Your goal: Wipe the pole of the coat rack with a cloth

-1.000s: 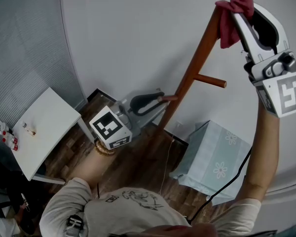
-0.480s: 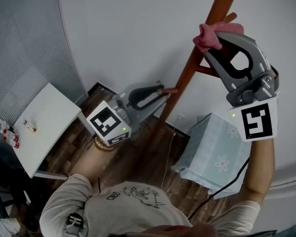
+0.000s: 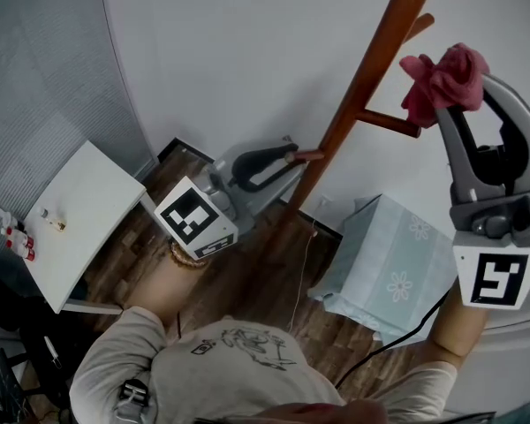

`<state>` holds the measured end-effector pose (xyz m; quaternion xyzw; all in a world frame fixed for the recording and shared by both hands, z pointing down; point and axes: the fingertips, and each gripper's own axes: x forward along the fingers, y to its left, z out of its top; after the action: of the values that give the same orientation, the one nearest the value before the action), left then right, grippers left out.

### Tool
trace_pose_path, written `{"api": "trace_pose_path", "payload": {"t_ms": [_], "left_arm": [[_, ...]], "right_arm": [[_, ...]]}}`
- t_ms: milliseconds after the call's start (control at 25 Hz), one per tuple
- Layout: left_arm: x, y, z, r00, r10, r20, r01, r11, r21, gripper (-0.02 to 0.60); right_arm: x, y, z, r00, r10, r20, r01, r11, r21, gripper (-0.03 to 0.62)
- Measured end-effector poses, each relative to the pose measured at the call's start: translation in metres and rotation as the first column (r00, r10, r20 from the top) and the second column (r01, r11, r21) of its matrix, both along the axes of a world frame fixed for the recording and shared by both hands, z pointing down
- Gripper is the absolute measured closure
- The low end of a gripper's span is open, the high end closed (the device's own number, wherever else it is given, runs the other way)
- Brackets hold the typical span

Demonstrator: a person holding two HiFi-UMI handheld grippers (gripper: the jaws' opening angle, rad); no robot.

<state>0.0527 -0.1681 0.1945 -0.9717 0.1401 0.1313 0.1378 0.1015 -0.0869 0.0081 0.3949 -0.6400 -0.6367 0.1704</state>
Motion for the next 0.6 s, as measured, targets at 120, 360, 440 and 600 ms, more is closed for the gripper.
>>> {"api": "trace_pose_path", "payload": {"t_ms": [120, 360, 440, 600], "left_arm": [[0.006, 0.008, 0.003, 1.000, -0.003, 0.006, 0.003, 1.000, 0.008, 0.499], [0.007, 0.020, 0.002, 1.000, -0.018, 0.006, 0.018, 1.000, 0.002, 0.499], [0.008, 0.004, 0.004, 1.000, -0.024, 0.005, 0.024, 1.000, -0.010, 0.499], [0.010, -0.021, -0.001, 1.000, -0.031, -0.003, 0.031, 0.999, -0.028, 0.499]], "right_arm": [[0.013, 0.032, 0.005, 0.992, -0.069, 0.109, 0.066, 0.997, 0.029, 0.490], [0.018, 0.045, 0.056, 0.966, -0.082, 0.246, 0.083, 0.997, 0.004, 0.490], [0.017, 0.022, 0.075, 0.957, -0.072, 0.282, 0.083, 0.996, -0.027, 0.490], [0.011, -0.024, 0.099, 0.955, -0.021, 0.296, 0.044, 0.997, -0.071, 0.490]]}}
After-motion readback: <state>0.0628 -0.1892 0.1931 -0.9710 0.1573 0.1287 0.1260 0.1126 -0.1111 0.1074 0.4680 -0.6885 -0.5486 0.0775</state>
